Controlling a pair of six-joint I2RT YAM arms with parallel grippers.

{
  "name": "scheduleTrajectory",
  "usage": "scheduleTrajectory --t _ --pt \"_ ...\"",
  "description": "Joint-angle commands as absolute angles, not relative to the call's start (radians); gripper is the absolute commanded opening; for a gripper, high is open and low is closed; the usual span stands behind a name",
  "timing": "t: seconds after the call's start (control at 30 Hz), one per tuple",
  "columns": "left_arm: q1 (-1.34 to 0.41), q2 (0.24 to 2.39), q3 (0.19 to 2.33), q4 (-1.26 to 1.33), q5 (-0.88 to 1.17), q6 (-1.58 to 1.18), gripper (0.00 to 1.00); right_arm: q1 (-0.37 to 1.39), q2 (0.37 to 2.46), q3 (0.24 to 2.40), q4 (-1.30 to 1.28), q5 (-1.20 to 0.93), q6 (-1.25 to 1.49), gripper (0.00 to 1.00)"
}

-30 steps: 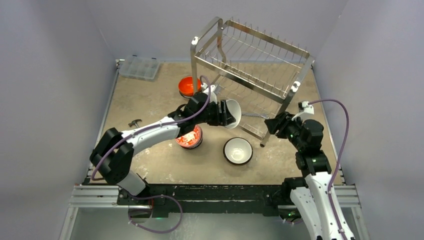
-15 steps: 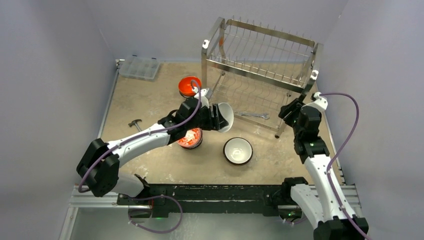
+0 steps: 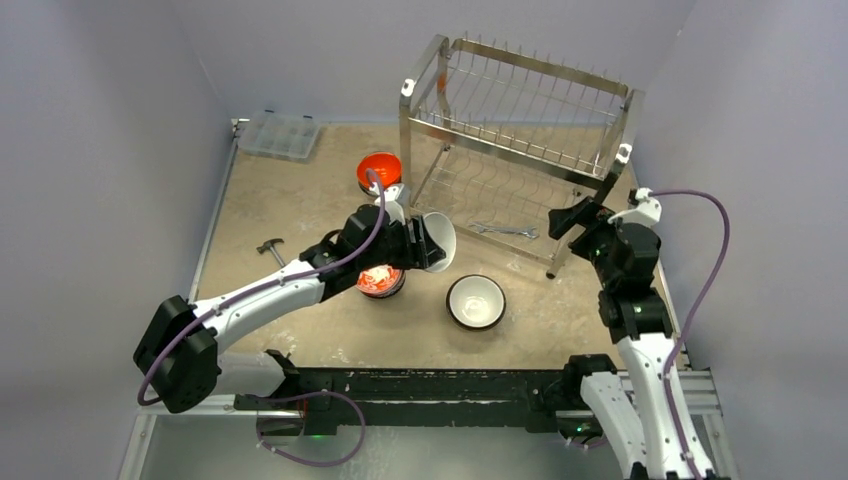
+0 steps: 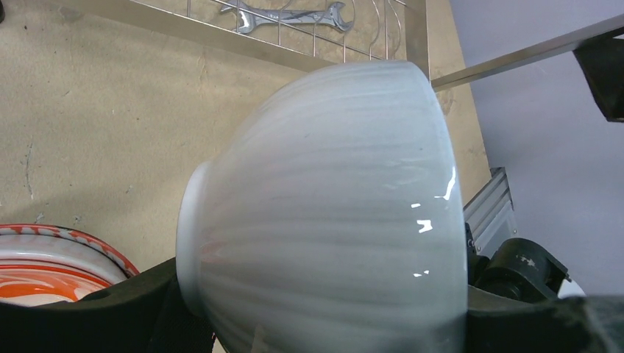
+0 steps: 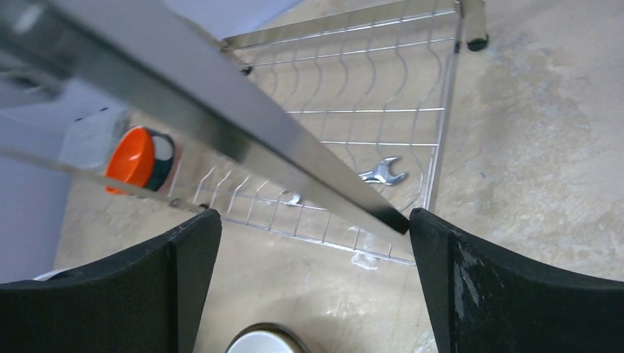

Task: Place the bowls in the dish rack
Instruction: Adjust the dish rack at the center of the board.

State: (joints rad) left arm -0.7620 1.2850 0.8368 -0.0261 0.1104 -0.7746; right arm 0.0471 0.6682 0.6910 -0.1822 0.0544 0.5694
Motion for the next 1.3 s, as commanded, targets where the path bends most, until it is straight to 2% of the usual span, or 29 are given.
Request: scheduleTrajectory --t 0.0,0.3,0.57,0.9,0.97,1.07,1.17,1.27 --pt "-0.754 1.242 0.834 0.061 0.125 -0.798 0.28 0.054 0.565 0.683 -0.258 -0.101 0.595 0.99" --pt "-0.755 1.255 0.818 0.129 0.209 -0.815 0.28 0.054 0.554 0.605 -0.323 -0.188 0.609 0.99" --pt "-0.754 1.229 0.808 0.136 0.232 -0.810 0.28 0.054 0.585 0.508 -0.148 -0.260 0.658 0.88" --pt "-0.755 1.190 0.779 0.146 0.252 -0.796 0.28 0.054 0.806 0.614 -0.003 0.057 0.659 0.89" --pt "-0.754 1.184 0.772 0.155 0.261 -0.793 0.29 0.054 0.829 0.633 0.036 -0.009 0.628 0.91" --pt "-0.755 1.183 0.762 0.176 0.281 -0.789 0.29 0.054 0.848 0.617 0.085 -0.254 0.586 0.94" --pt "-0.758 1.199 0.745 0.235 0.321 -0.804 0.29 0.056 0.840 0.524 0.208 -0.501 0.640 0.94" --pt "-0.779 1.236 0.740 0.299 0.351 -0.827 0.29 0.084 0.807 0.429 0.321 -0.633 0.707 0.96"
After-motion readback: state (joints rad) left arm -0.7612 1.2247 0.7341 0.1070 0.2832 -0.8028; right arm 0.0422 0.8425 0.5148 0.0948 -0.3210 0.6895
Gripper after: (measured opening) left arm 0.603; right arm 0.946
